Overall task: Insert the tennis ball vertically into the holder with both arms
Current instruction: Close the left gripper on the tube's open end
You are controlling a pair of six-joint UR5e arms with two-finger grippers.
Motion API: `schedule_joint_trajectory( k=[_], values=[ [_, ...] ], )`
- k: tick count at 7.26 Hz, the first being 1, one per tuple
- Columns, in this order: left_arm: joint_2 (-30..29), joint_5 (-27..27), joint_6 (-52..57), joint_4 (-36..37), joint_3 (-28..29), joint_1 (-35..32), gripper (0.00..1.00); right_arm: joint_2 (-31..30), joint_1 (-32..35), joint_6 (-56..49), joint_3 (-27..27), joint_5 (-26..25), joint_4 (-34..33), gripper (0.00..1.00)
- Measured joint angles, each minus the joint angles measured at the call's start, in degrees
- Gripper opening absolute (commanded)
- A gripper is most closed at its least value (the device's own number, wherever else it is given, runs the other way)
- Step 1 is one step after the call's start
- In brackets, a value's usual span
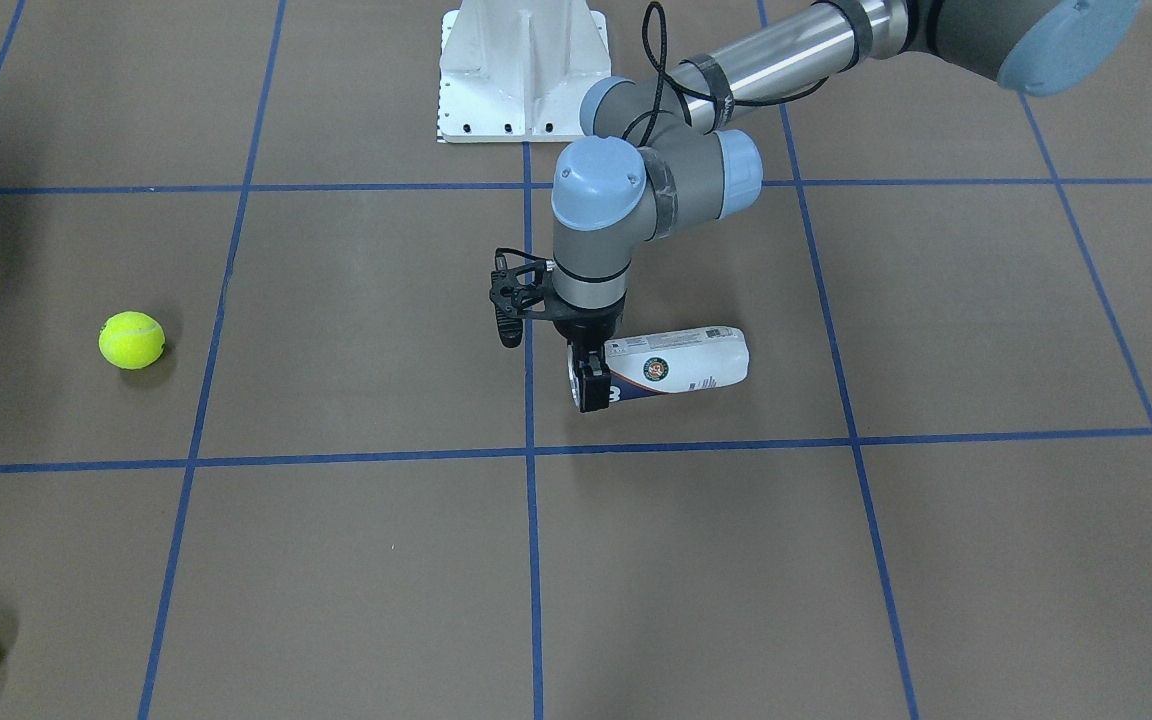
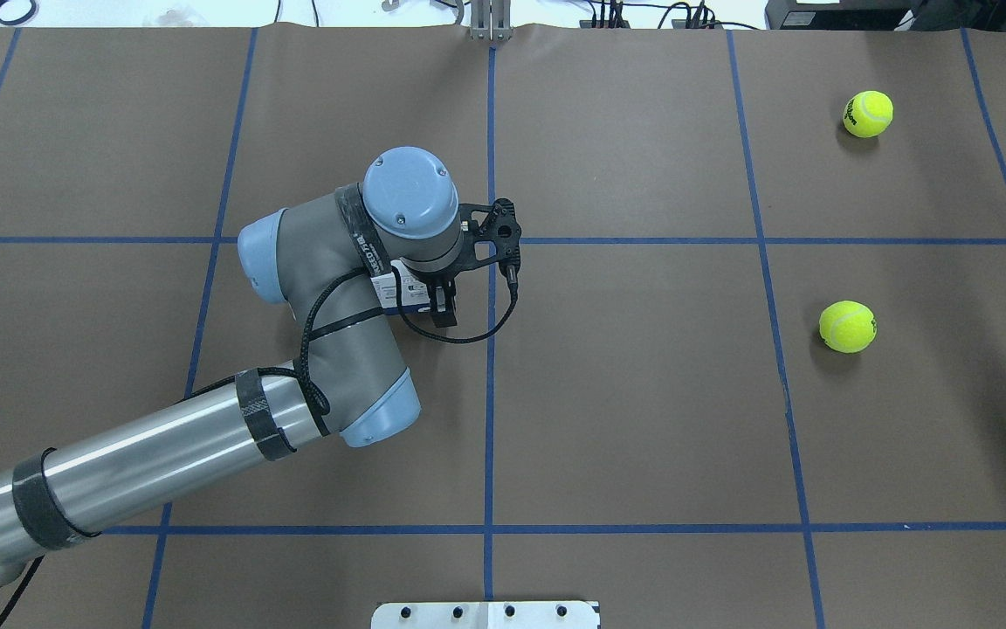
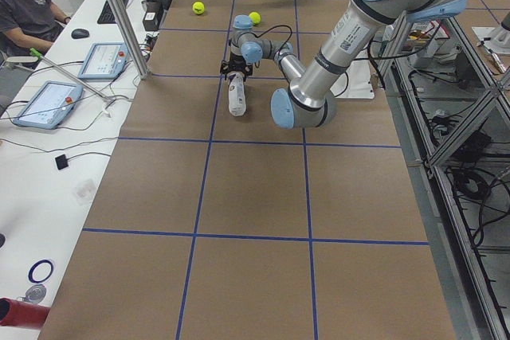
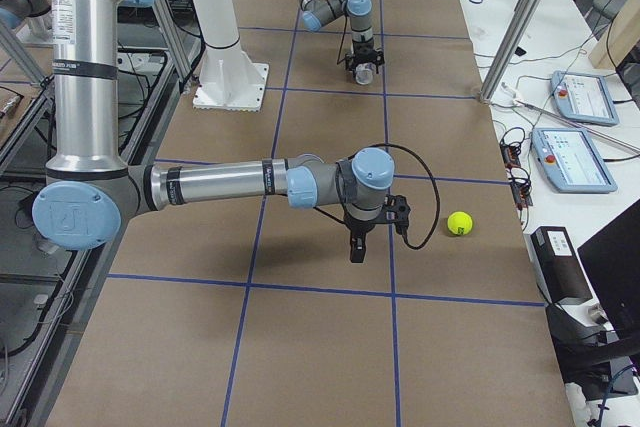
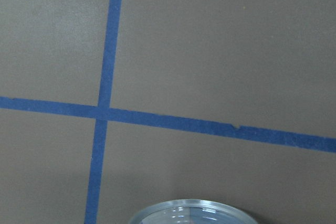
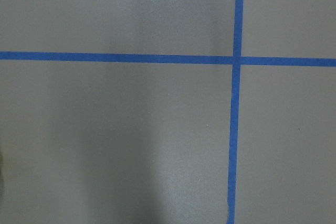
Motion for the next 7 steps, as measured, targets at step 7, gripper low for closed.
schedule_joint_trajectory(
  k=[7],
  values=[
    [-0.02,0.07,0.27,-3.73,1.35,-0.79,0.75,0.06,-0.13,0.06,-0.01,-0.01,-0.02,0.99]
  ],
)
